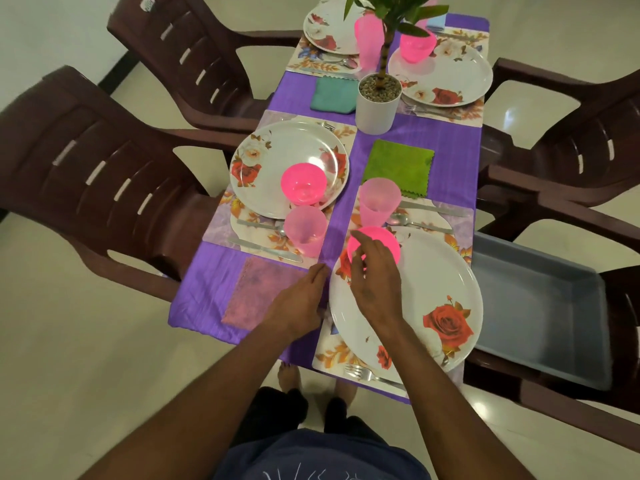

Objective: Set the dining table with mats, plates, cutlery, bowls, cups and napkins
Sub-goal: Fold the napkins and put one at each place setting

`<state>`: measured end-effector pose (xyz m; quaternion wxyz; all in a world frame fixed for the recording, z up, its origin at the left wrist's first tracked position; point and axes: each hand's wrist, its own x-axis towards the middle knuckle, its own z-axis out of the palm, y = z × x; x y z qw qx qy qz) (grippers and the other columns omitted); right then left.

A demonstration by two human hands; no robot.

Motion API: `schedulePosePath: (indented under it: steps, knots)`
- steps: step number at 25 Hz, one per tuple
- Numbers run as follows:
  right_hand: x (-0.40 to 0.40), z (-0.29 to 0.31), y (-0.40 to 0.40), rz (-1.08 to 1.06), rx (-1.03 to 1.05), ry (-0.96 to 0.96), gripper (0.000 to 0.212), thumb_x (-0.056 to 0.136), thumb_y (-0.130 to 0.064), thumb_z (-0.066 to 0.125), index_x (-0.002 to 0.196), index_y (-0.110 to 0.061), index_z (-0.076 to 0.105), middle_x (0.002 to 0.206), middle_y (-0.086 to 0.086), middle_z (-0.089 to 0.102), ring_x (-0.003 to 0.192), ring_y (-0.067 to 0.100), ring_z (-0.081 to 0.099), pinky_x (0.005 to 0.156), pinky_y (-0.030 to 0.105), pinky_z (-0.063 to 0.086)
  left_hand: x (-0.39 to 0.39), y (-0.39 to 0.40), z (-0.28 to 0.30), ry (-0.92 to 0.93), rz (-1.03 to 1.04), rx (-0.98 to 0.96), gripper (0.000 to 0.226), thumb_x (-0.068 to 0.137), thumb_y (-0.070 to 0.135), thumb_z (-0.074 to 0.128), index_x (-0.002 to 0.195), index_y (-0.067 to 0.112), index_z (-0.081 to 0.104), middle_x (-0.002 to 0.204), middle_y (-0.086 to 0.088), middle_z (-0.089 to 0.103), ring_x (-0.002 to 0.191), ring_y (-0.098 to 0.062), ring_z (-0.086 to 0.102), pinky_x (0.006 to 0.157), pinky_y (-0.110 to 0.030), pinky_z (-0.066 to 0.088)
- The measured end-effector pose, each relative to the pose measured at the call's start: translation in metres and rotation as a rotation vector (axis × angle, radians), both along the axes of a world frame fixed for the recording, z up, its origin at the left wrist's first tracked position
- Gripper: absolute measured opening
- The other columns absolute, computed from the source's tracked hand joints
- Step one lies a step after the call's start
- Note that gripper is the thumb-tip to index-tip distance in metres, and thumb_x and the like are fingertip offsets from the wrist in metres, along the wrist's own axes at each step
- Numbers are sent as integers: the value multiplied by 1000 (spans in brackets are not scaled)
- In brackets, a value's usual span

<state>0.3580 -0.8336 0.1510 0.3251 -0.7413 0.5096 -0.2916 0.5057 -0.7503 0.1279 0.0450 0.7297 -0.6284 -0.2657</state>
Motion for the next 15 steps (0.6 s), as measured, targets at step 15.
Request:
schedulePosePath:
  steps: [15]
  knots:
    - [94, 19, 11, 21, 75, 540, 21, 99, -31, 53, 114, -21, 64, 100, 1, 70, 93, 25, 66, 65, 31, 48, 201, -25, -50, -85, -65, -195, 65, 102, 43, 28, 148, 0, 46, 152, -19, 47, 139, -37, 48, 115, -49, 40]
